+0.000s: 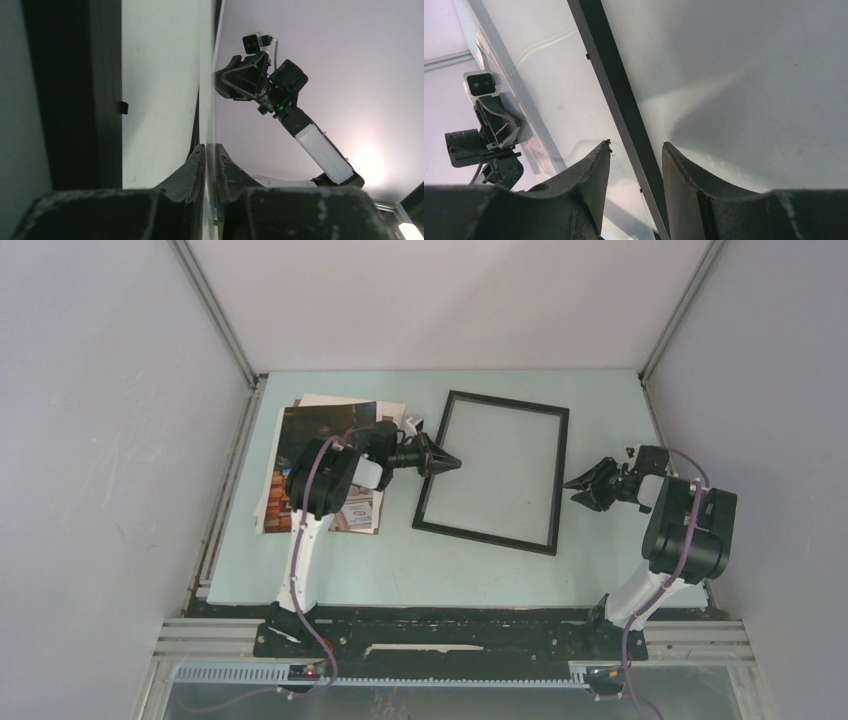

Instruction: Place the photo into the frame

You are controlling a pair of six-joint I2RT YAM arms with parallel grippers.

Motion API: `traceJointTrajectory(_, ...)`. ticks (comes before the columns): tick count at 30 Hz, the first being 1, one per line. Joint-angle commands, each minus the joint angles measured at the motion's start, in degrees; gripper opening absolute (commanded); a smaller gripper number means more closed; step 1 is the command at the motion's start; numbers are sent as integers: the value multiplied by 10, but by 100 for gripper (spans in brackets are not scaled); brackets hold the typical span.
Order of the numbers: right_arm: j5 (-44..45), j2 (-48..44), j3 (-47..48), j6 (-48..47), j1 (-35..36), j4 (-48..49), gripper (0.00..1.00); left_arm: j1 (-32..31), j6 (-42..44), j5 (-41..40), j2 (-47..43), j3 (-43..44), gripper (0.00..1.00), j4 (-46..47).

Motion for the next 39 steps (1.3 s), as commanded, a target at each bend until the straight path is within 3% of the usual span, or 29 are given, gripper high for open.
traceJointTrajectory(1, -8, 2, -2, 3, 5, 15, 50, 3, 70, -7, -57, 20, 16, -54)
traceJointTrajectory(11, -11, 2, -2, 4, 7, 15, 51, 3, 184, -43, -102, 25, 31, -198)
traceJointTrajectory(22, -15, 2, -2, 6, 7, 17, 51, -14, 222, -58, -114, 36, 41, -250)
traceJointTrajectory(33, -18, 1, -2, 6, 12, 17, 50, -42, 420, -166, -161, 104, 49, -505)
traceJointTrajectory(39, -21, 3, -2, 7, 13, 18, 50, -47, 472, -197, -173, 126, 50, -565)
